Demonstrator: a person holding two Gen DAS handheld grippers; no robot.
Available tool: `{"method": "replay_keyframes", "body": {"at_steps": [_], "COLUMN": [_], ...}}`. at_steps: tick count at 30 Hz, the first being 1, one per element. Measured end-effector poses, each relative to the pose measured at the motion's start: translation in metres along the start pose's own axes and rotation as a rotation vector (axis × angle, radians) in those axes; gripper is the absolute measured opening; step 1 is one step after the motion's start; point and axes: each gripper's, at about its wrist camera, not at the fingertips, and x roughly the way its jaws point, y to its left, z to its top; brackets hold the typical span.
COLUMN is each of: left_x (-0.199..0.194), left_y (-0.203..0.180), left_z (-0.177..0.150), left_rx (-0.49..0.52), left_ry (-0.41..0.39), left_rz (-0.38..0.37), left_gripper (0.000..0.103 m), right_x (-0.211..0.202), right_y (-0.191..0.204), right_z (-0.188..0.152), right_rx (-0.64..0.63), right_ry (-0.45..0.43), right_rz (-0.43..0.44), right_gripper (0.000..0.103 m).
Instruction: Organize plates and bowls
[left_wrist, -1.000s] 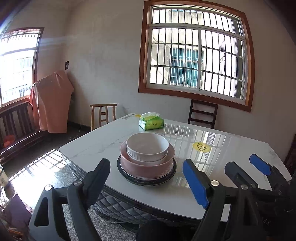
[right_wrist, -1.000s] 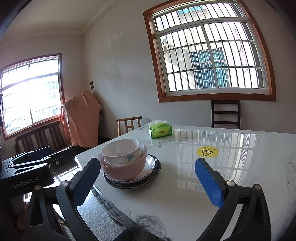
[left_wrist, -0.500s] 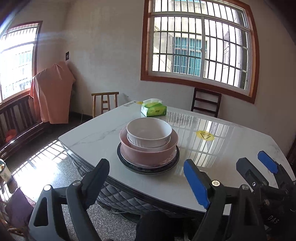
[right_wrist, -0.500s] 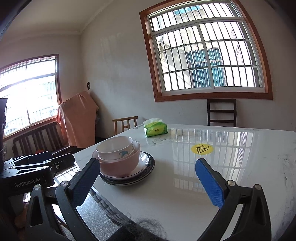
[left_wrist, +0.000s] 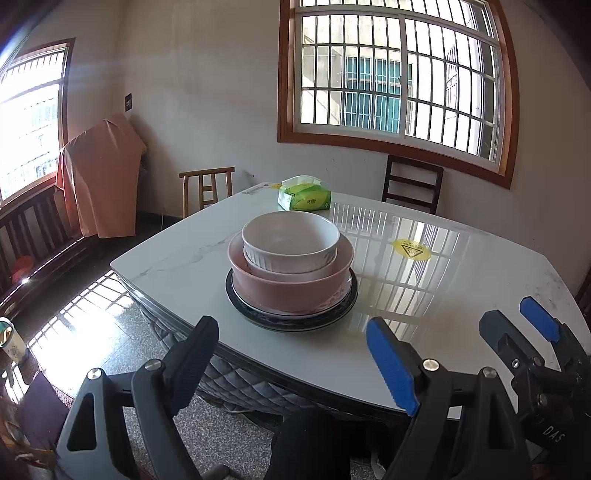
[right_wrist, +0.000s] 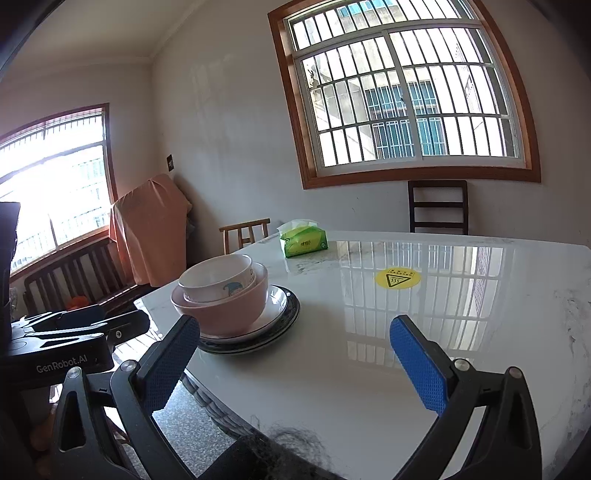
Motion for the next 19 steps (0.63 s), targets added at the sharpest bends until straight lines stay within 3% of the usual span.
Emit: {"method": "replay_keyframes", "body": {"at_steps": [7,9,12,14,19], "left_x": [0.014,0.017,0.023,0.027,0.035], "left_y": [-0.013,-0.016,-0.017,-0.02,-0.03], "left_z": [-0.006,-0.01,-0.013,-0.014,-0.02], "left_rx": [0.043,0.048,0.053,0.048,0.052], "left_ry": [0.045,0.034,0.052,0.066,0.101], "left_rz": [0.02,0.06,0.051,0.046,0.038], "left_gripper": [0.086,0.086,0.086,0.086,0.086], "right_x": [0.006,0.013,0.022,0.028,0.058], "right_y": [-0.017,-0.027,-0.057,-0.086,-0.18], "right_z": [-0.004,-0.005,-0.004,-0.002,-0.002], "right_rx": [0.037,0.051,0.079,0.098,0.099], "right_ry": [0.044,0.092,0.167,0.213,0.432], "right_rz": [-0.005,-0.006,-0.049,-0.115,-0.354], "right_gripper": [0.103,0.103,0.103,0.103,0.103]}}
